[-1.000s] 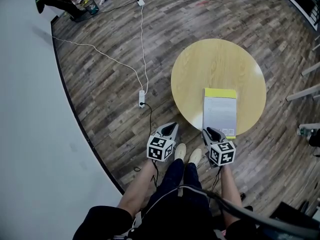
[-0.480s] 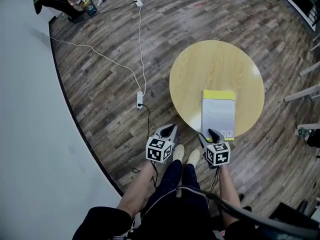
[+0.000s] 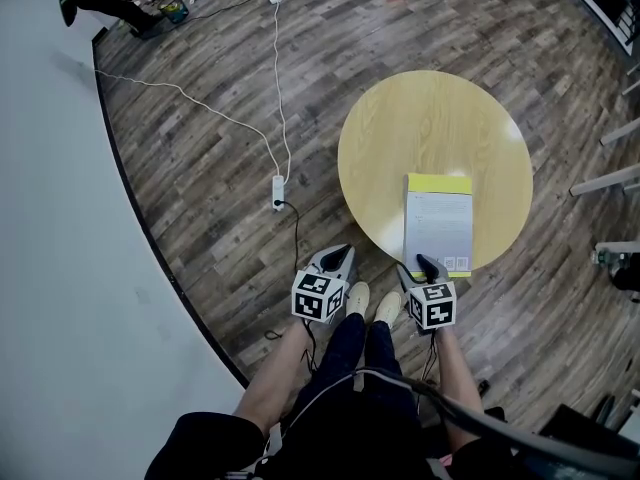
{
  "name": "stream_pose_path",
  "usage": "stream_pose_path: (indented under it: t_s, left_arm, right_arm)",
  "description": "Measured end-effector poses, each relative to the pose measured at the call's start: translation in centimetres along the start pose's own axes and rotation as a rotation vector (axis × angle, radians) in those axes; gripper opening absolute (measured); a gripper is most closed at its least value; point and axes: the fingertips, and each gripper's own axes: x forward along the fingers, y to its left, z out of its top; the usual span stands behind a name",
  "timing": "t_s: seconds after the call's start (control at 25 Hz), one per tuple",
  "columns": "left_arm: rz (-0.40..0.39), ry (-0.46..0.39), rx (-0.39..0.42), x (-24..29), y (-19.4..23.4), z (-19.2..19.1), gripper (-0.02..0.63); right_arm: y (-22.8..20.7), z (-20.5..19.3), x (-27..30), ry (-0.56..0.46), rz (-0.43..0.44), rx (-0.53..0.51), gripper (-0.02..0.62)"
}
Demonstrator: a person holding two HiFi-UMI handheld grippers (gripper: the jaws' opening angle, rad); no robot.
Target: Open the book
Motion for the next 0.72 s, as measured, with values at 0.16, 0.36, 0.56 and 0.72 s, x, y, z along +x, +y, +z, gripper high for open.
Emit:
stream_pose_path:
  t_s: [0.16,0.36,0.56,0.72]
  left_arm:
    - [-0.002,0.008,-0.007,0.16,0.24,-0.37,-0.002]
    - [-0.008,0.014,-0.015,0.43,0.18,-0.50,-0.002]
    - [-0.015,0.016,-0.016,0.73,0.12,-0.50,-0.002]
    - [-0.015,0.016,-0.016,0.90,0.14,-0.49,-0.002]
  right_arm:
    - [-0.02,0.00,0.12,-0.007,-0.045,-0.034,0.199]
    - [0.06,0.01,0.15,-0.008,-0.067,-0.052,0.199]
    - [0.12,-0.03,0.14,-0.006,-0.087,-0.077,0.199]
    - [0.07,-0.13,0.20,0.002,-0.101,-0.099,0.199]
